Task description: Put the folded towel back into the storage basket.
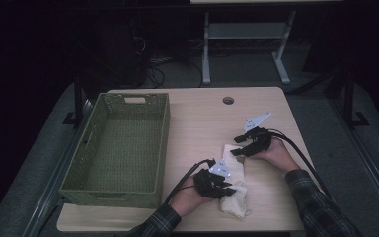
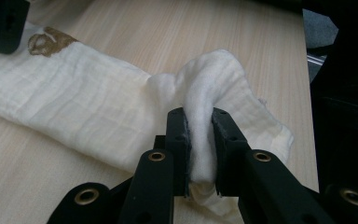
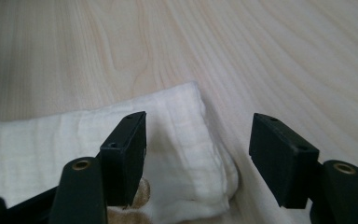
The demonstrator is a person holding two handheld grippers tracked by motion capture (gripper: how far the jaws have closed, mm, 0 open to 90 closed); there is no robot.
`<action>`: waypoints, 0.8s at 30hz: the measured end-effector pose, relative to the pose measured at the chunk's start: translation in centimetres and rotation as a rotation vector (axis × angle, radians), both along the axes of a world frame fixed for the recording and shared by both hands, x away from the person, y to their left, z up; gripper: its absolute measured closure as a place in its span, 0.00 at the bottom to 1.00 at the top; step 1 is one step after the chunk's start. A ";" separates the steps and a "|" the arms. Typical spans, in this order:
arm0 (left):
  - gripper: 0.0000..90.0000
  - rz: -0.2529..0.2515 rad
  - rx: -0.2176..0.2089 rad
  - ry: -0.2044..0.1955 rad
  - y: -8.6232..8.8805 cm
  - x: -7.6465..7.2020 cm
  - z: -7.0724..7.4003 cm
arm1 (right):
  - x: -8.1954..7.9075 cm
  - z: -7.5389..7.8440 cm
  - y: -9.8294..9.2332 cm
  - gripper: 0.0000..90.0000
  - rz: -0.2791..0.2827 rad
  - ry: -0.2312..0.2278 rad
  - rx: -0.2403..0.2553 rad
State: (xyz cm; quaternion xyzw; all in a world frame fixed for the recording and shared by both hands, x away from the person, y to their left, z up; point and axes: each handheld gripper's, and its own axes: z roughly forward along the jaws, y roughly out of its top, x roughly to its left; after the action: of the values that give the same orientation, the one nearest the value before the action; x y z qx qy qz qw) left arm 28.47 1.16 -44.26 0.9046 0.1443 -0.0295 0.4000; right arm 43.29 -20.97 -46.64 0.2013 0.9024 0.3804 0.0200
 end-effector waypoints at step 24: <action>0.87 -0.002 -0.025 0.017 0.0 0.6 0.1 | -1.2 -0.1 0.6 0.90 0.087 0.006 -0.039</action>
State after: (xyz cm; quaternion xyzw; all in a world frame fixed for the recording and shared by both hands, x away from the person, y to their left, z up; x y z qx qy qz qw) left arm 29.07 1.19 -44.19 0.8995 0.1464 -0.0394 0.4098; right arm 42.09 -20.33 -46.78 0.1628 0.9176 0.3627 0.0046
